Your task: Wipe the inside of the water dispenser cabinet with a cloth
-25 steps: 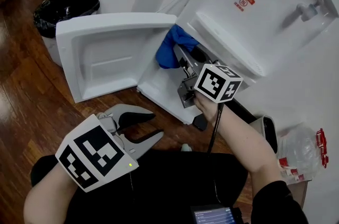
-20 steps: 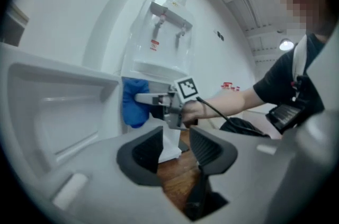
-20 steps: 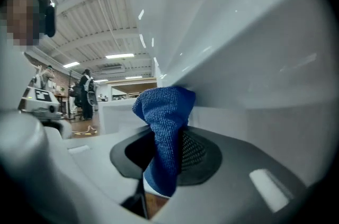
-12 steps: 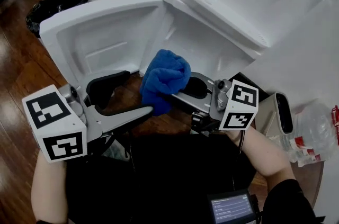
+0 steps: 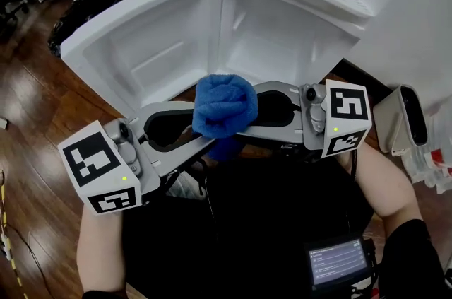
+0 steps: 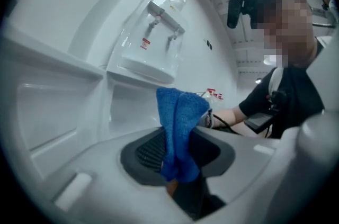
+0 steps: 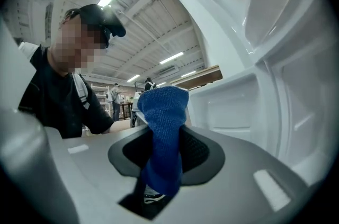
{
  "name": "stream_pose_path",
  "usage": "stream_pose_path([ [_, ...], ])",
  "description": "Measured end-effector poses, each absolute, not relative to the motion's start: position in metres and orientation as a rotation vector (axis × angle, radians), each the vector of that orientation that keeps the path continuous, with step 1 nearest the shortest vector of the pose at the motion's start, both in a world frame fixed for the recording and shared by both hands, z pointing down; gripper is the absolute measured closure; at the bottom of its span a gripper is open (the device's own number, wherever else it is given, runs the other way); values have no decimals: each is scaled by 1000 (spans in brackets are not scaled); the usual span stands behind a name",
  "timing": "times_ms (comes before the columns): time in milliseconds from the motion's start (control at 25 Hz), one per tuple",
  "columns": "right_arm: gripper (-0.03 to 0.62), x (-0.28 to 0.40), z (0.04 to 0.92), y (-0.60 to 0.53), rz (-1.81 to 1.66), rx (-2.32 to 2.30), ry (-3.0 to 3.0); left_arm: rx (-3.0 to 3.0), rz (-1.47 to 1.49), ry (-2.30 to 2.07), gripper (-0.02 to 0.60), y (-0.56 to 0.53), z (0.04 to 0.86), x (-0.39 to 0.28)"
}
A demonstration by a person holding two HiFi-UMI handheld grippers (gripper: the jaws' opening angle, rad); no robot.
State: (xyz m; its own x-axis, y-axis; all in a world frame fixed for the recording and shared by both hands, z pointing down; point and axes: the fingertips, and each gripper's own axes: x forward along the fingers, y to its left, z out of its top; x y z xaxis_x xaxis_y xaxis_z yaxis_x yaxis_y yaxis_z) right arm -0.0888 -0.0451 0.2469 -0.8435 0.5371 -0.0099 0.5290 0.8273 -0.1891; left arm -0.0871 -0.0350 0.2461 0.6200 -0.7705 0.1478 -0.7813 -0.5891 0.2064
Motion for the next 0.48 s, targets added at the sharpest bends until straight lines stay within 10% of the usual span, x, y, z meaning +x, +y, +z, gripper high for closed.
stream_pose_path([
  [480, 496, -95, 262, -124, 312, -355, -3025, 2203, 145, -1764, 460, -54, 268, -170],
])
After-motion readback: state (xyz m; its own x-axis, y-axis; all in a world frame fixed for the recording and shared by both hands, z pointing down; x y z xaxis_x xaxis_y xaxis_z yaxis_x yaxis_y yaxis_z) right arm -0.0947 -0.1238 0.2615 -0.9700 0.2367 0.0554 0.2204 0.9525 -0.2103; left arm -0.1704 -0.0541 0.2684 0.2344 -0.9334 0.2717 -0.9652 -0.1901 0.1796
